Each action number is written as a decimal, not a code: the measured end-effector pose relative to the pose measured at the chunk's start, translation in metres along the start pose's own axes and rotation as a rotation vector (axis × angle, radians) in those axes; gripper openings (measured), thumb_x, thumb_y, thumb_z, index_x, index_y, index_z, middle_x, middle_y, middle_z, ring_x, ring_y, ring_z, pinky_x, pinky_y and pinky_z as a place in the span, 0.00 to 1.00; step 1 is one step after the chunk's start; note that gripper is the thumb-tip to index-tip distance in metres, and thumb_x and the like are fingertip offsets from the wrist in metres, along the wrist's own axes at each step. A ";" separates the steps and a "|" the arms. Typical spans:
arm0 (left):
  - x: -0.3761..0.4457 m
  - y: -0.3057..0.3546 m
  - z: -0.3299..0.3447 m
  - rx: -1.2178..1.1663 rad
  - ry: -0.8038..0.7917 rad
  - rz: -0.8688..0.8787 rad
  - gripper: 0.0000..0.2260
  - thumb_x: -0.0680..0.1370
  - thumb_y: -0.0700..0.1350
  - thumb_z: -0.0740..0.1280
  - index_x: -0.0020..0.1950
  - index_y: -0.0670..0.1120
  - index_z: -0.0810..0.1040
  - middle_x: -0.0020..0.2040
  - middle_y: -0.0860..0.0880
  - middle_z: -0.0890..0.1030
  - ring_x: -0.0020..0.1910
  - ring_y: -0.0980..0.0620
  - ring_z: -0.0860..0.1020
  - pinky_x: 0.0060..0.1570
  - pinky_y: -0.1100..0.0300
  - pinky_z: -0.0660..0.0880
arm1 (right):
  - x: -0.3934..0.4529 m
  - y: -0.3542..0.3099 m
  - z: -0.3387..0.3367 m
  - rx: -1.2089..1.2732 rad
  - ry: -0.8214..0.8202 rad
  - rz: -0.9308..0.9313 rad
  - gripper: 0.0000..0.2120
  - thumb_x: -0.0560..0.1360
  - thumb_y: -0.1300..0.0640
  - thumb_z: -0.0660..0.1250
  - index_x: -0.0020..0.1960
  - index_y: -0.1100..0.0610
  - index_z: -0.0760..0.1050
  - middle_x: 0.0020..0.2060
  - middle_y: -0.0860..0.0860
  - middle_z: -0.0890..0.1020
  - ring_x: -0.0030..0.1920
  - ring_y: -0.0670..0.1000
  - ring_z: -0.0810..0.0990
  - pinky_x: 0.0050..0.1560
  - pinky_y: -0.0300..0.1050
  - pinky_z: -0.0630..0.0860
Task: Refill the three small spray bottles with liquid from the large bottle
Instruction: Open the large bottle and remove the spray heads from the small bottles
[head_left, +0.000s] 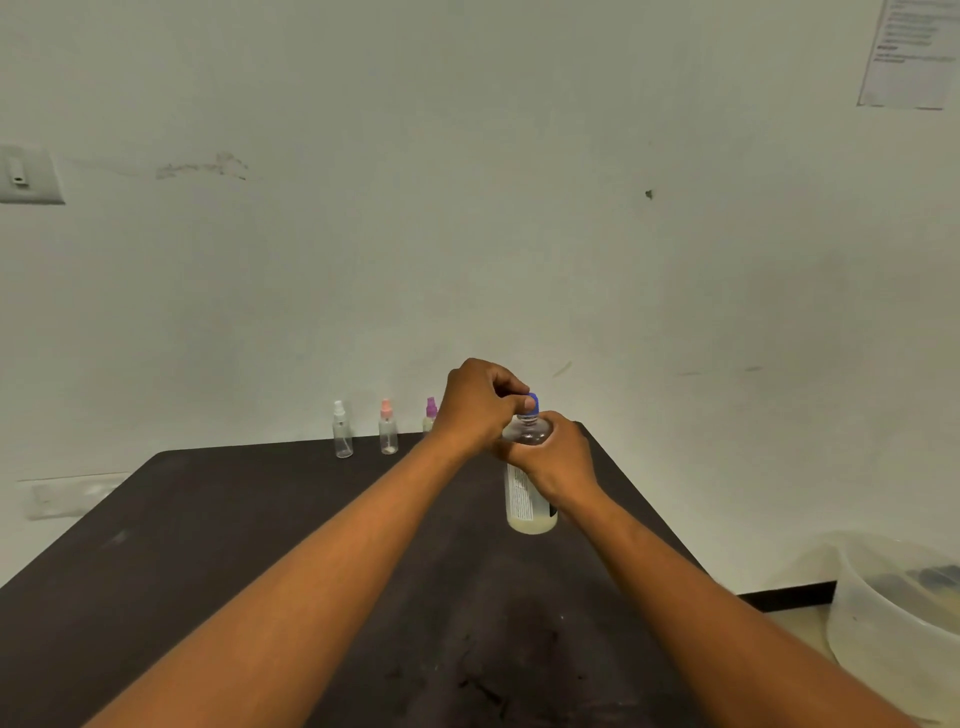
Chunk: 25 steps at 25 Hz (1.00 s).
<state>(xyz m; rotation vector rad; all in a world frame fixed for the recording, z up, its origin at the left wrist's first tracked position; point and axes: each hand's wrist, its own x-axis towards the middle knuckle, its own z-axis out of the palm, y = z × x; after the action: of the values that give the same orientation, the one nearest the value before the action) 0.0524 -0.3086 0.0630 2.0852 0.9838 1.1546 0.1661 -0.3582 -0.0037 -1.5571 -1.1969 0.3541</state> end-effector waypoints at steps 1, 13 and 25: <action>0.002 0.000 -0.003 -0.017 -0.024 -0.003 0.08 0.74 0.39 0.77 0.53 0.42 0.87 0.49 0.47 0.87 0.48 0.54 0.85 0.51 0.63 0.81 | 0.000 -0.001 0.000 -0.003 -0.001 0.000 0.20 0.68 0.47 0.80 0.54 0.51 0.76 0.42 0.43 0.81 0.42 0.44 0.82 0.39 0.34 0.73; 0.019 0.003 0.019 0.246 -0.107 0.087 0.08 0.75 0.48 0.77 0.49 0.45 0.86 0.45 0.49 0.85 0.43 0.54 0.82 0.45 0.64 0.77 | 0.007 0.015 -0.004 -0.015 0.058 -0.014 0.23 0.65 0.46 0.81 0.55 0.50 0.77 0.44 0.42 0.83 0.43 0.41 0.83 0.38 0.30 0.72; 0.047 0.023 0.005 0.022 -0.067 0.080 0.06 0.74 0.43 0.78 0.50 0.44 0.87 0.43 0.50 0.86 0.42 0.55 0.84 0.43 0.64 0.79 | 0.011 0.018 -0.023 -0.108 0.076 0.036 0.25 0.69 0.41 0.78 0.58 0.47 0.69 0.51 0.45 0.76 0.45 0.47 0.77 0.37 0.29 0.67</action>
<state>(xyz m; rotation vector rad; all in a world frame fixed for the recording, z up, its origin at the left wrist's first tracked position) 0.0812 -0.2851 0.0999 2.1840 0.8926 1.1105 0.1976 -0.3604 -0.0068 -1.6728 -1.1465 0.2550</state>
